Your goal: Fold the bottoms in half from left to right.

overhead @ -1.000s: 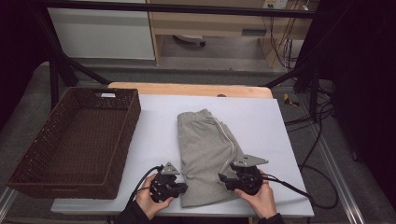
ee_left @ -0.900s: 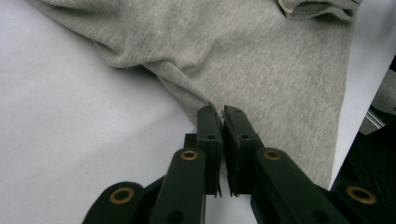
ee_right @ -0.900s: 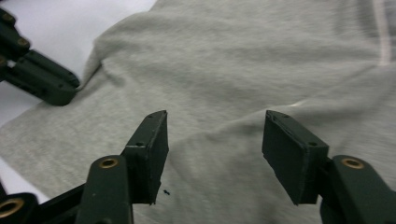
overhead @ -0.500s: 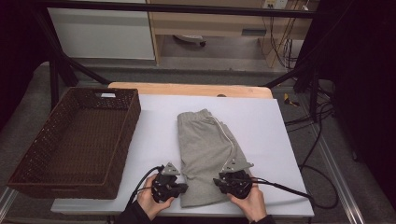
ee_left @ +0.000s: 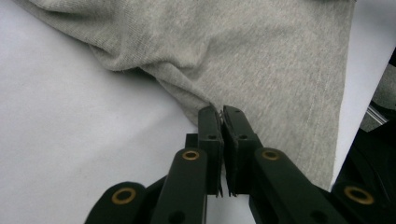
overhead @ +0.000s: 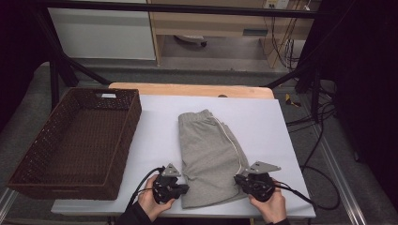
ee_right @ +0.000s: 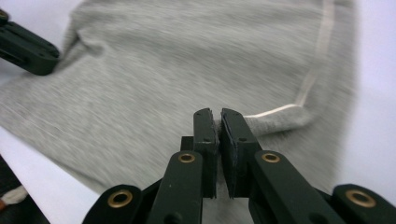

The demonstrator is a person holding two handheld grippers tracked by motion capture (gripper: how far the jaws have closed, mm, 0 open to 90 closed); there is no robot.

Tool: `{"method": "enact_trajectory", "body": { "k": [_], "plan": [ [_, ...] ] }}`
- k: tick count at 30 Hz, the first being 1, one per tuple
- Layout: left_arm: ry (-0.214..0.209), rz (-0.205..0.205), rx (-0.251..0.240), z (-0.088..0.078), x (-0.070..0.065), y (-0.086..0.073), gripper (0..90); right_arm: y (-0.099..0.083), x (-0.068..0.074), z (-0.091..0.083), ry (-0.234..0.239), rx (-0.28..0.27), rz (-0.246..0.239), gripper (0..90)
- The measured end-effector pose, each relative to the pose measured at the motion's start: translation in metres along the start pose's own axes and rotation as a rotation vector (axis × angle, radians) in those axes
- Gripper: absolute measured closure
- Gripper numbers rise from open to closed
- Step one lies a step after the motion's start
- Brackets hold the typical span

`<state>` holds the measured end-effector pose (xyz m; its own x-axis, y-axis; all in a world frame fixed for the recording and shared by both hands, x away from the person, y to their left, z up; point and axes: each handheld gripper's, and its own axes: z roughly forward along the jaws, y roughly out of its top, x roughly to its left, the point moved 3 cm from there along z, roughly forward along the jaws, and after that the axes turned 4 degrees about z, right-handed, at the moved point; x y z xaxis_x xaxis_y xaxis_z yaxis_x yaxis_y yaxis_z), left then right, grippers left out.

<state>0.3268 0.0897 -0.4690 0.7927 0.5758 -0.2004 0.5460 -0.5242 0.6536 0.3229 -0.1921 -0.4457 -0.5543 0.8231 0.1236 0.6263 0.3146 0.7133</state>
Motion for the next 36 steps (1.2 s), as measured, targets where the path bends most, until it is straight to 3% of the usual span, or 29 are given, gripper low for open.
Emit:
{"method": "enact_trajectory", "body": {
  "k": [8, 12, 16, 20, 22, 27, 29, 32, 36],
  "plan": [
    [-0.011, -0.004, 0.008, 0.0, 0.001, 0.002, 87.1, -0.019, -0.028, -0.027, -0.037, -0.034, 0.077, 85.9],
    [-0.028, -0.009, -0.004, -0.002, -0.001, 0.004, 88.0, -0.022, -0.033, -0.035, -0.038, -0.048, 0.085, 86.2],
    [-0.03, 0.002, 0.002, -0.002, -0.004, 0.003, 88.1, -0.027, -0.037, -0.037, -0.045, -0.024, 0.093, 86.2],
    [-0.031, -0.005, -0.01, -0.002, -0.002, 0.004, 85.9, -0.031, -0.037, -0.03, -0.047, 0.0, 0.079, 82.2],
    [-0.03, -0.01, -0.022, -0.004, 0.0, 0.005, 80.3, -0.027, -0.035, -0.028, -0.042, -0.034, 0.058, 66.3],
    [-0.028, -0.038, -0.031, -0.002, 0.005, 0.006, 66.9, -0.008, -0.039, -0.02, -0.033, -0.101, 0.054, 53.2],
    [-0.026, -0.04, -0.02, 0.001, 0.005, 0.006, 66.2, -0.002, -0.042, -0.011, -0.043, -0.095, 0.042, 47.8],
    [-0.021, -0.038, -0.022, 0.003, 0.004, 0.006, 66.0, 0.005, -0.051, 0.005, -0.068, -0.067, 0.052, 46.7],
    [-0.021, -0.044, -0.011, 0.004, 0.002, 0.006, 75.9, 0.004, -0.059, 0.022, -0.078, -0.015, 0.072, 49.2]
  ]
}}
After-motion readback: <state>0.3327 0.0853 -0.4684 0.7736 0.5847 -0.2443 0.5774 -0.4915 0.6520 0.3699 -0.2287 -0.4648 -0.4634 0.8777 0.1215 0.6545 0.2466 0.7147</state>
